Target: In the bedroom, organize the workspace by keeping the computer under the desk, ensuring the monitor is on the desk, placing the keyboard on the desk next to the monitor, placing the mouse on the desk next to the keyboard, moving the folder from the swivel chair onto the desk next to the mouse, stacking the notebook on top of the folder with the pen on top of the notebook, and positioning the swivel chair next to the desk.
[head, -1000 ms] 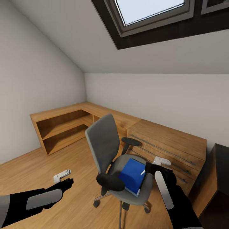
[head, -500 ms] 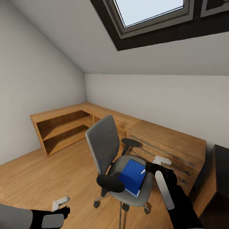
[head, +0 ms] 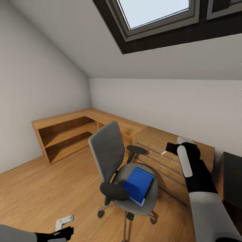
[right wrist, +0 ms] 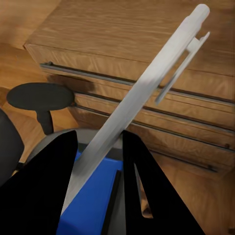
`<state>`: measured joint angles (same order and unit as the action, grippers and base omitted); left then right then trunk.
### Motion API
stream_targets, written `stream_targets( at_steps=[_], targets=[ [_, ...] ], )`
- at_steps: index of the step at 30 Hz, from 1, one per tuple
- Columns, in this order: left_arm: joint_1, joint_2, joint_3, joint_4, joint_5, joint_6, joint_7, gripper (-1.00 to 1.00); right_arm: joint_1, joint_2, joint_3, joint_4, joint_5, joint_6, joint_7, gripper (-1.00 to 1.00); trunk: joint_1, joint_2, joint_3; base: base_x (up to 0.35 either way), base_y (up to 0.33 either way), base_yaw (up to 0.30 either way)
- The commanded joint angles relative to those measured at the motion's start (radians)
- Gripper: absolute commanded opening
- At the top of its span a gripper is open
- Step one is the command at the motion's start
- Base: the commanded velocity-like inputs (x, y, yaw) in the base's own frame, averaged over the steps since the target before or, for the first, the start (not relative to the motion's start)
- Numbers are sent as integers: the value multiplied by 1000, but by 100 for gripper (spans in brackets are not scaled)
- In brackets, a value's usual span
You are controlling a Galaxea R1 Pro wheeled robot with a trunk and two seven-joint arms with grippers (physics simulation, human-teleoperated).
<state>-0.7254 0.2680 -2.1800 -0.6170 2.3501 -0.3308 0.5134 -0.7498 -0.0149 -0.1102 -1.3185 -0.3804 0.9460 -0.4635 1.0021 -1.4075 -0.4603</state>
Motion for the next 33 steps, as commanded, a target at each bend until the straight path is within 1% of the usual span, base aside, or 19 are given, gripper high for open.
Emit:
stream_targets(
  at_steps=[1, 4, 13, 15, 16, 17, 20, 25, 32, 33],
  targets=[
    [-2, 0, -6, -2, 6, -7, 1, 100, -5, -1, -1, 2, -11, 3, -9, -100, 0, -1, -1, -18, -22, 0],
    [-2, -1, -6, 0, 6, -7, 1, 100, -16, -1, -4, 10, -14, 6, -9, -100, 0, -1, -1, -7, -8, 0],
    [-2, -4, -6, -1, 6, -7, 1, 100, -20, 1, -5, -20, -18, 9, -4, -100, -35, 62, 27, -1, -1, 0],
    [-3, -4, -6, 0, 6, -5, 1, 100, -17, 1, -5, -56, -20, 7, -2, -100, -42, 76, 33, 0, 0, 0],
    [-2, -4, -6, 0, 6, -6, 2, 100, -17, 2, -4, -57, -20, 6, -1, -100, -46, 83, 36, 0, 0, 0],
    [-3, -4, -6, 0, 6, -6, 6, 100, -15, 14, -3, -62, -21, 2, 0, -100, -50, 90, 40, 0, 0, -78],
    [-3, -4, -6, 0, 6, -7, 7, 100, -14, 19, -3, -62, -21, 0, 0, -100, -61, 111, 50, 0, 0, -51],
    [-2, -4, -6, 0, 6, -7, 8, 100, -13, 21, -1, -62, -21, -1, 0, -100, -81, 146, 66, -237, -71, -5],
    [-1, -8, -6, -5, 6, -5, 8, 100, -14, 22, 1, -63, -20, -2, -1, -100, -107, 195, 88, -281, -235, 0],
    [7, -8, -6, -6, 6, -6, 8, 100, -14, 21, 1, -65, -20, -1, -1, -100, -111, 202, 91, -271, -247, 0]
  ],
)
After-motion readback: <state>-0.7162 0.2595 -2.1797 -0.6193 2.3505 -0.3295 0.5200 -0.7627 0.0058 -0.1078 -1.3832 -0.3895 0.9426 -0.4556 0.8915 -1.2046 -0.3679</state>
